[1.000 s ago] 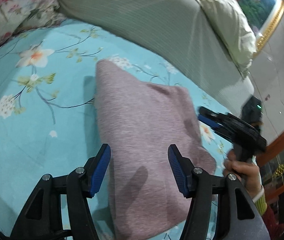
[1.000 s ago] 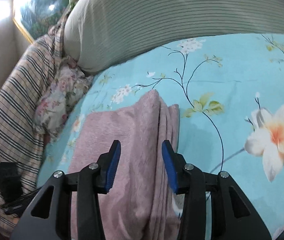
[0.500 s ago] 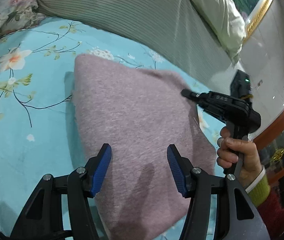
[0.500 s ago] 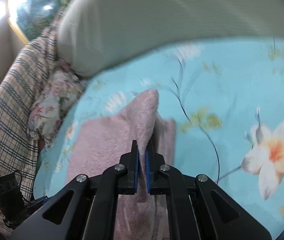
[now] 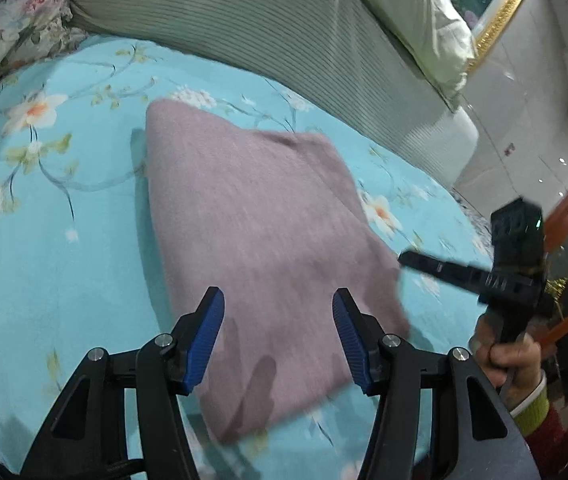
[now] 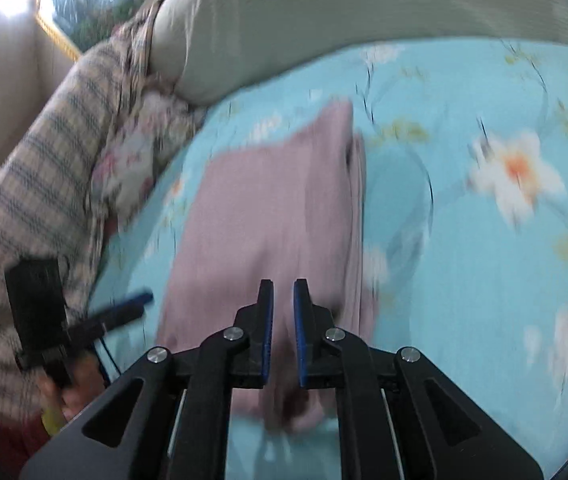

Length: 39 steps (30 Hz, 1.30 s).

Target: Fold small clothes

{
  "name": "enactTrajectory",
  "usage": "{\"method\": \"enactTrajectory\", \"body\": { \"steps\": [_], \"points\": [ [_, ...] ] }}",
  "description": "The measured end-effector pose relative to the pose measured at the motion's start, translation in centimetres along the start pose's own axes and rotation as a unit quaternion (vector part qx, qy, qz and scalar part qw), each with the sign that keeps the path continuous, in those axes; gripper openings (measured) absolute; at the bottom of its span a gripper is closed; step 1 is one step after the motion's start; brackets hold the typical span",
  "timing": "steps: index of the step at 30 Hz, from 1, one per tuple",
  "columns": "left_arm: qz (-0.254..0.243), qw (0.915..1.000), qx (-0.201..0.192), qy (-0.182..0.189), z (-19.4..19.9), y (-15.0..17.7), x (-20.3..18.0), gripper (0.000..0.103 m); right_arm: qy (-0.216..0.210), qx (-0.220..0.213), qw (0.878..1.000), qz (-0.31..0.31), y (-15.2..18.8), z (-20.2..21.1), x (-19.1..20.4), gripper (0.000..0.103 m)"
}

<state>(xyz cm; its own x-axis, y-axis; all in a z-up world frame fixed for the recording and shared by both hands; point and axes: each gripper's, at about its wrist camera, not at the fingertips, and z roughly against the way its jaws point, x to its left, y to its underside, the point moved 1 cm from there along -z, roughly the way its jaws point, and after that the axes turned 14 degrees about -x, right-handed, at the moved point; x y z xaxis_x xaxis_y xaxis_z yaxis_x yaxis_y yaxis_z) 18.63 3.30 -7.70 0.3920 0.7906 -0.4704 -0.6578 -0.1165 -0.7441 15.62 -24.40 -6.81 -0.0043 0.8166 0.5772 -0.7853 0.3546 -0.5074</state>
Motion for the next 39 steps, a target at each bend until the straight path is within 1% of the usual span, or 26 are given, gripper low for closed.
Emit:
{"method": "enactTrajectory", "body": {
  "steps": [2,5,9,10,12,13,14,15,16,18,19,21,22,23,24,26,28,30,31,32,33,34,35,37,38,39],
  "points": [
    [-0.007,0.9999,0.007,0.007,1.0,1.4,-0.7,0.056,0.002,0.0,1.0,-0.002,1.6,0.8,-0.1,0.011],
    [-0.023,0.9995,0.017,0.013,1.9,3.3,-1.8,0.056,-0.003,0.008,1.0,-0.007,2.4,0.5,-0.1,0.011],
    [-0.037,0.9988,0.031,-0.006,1.5,4.9,-1.7,0.053,0.004,0.013,1.0,0.008,2.5,-0.3,0.6,0.012],
    [-0.034,0.9988,0.034,-0.007,1.3,5.2,-1.4,0.053,0.007,0.012,1.0,0.014,2.5,-0.3,0.7,0.012],
    [-0.024,0.999,0.037,-0.005,1.3,5.5,-0.9,0.052,0.008,0.004,1.0,0.023,2.6,0.4,0.9,0.022],
    [-0.022,0.9991,0.036,-0.004,1.3,5.5,-0.8,0.052,0.007,-0.002,1.0,0.027,2.6,0.7,0.9,0.037],
    [-0.022,0.9991,0.035,-0.003,1.3,5.5,-0.7,0.052,0.007,-0.008,0.999,0.033,2.7,1.0,1.0,0.05],
    [-0.023,0.9991,0.035,-0.003,1.2,5.5,-0.6,0.052,0.005,-0.015,0.999,0.04,2.8,1.2,1.2,0.051],
    [-0.026,0.999,0.035,-0.005,1.1,5.6,-0.7,0.052,0.006,-0.016,0.999,0.044,2.9,1.1,1.3,0.051],
    [-0.031,0.9988,0.037,-0.007,0.9,5.7,-0.7,0.052,0.009,-0.003,0.999,0.045,3.1,0.3,1.1,0.05],
    [-0.031,0.9988,0.037,-0.009,0.8,5.7,-0.7,0.052,0.012,0.005,0.999,0.04,3.2,-0.4,0.8,0.047],
    [-0.029,0.9988,0.038,-0.008,0.7,5.7,-0.6,0.052,0.02,0.031,0.999,0.028,3.4,-2.0,0.0,0.021],
    [-0.029,0.9987,0.04,-0.007,0.7,5.6,-0.6,0.052,0.024,0.033,0.999,0.018,3.2,-2.0,-0.4,0.006],
    [-0.03,0.9986,0.042,-0.008,0.6,5.6,-0.6,0.052,0.013,0.018,1.0,0.009,2.8,-1.3,-0.7,0.006],
    [-0.031,0.9985,0.043,-0.008,0.7,5.5,-0.6,0.052,-0.004,-0.011,1.0,0.003,2.1,0.2,-0.8,0.006],
    [-0.038,0.9981,0.046,-0.009,0.6,5.6,-0.8,0.052,0.003,-0.031,0.999,0.015,1.3,1.8,-1.2,0.006],
    [-0.044,0.9975,0.055,-0.011,0.1,6.0,-1.0,0.05,0.018,-0.008,1.0,0.012,1.7,1.3,-2.6,0.006],
    [-0.054,0.9964,0.062,-0.02,-0.5,6.3,-1.3,0.05,0.037,0.037,0.999,0.01,3.4,-0.7,-4.0,0.007],
    [-0.064,0.9956,0.063,-0.026,-0.6,6.4,-1.5,0.05,0.05,0.049,0.997,0.017,4.0,-1.3,-4.1,0.009],
    [-0.075,0.9947,0.064,-0.03,-0.6,6.5,-1.8,0.05,0.053,0.048,0.997,0.018,4.2,-1.3,-4.2,0.011],
    [-0.084,0.9938,0.066,-0.032,-0.5,6.5,-2.0,0.05,0.053,0.041,0.998,0.012,4.0,-0.9,-4.2,0.014],
    [-0.093,0.9926,0.071,-0.034,-0.3,6.6,-2.1,0.05,0.055,0.026,0.998,-0.001,3.6,0.0,-4.3,0.02],
    [-0.095,0.9921,0.075,-0.035,-0.1,6.5,-2.2,0.05,0.058,0.01,0.998,-0.008,3.1,0.7,-4.2,0.023],
    [-0.092,0.9922,0.079,-0.03,0.5,6.0,-2.3,0.048,0.065,-0.036,0.997,-0.008,1.7,2.5,-3.7,0.023],
    [-0.089,0.9932,0.071,-0.023,1.0,5.4,-2.6,0.048,0.061,-0.059,0.996,-0.002,0.8,3.1,-3.3,0.023],
    [-0.087,0.9941,0.061,-0.02,1.4,4.8,-2.8,0.048,0.053,-0.071,0.996,0.001,0.0,3.4,-2.9,0.023]
  ]
}}
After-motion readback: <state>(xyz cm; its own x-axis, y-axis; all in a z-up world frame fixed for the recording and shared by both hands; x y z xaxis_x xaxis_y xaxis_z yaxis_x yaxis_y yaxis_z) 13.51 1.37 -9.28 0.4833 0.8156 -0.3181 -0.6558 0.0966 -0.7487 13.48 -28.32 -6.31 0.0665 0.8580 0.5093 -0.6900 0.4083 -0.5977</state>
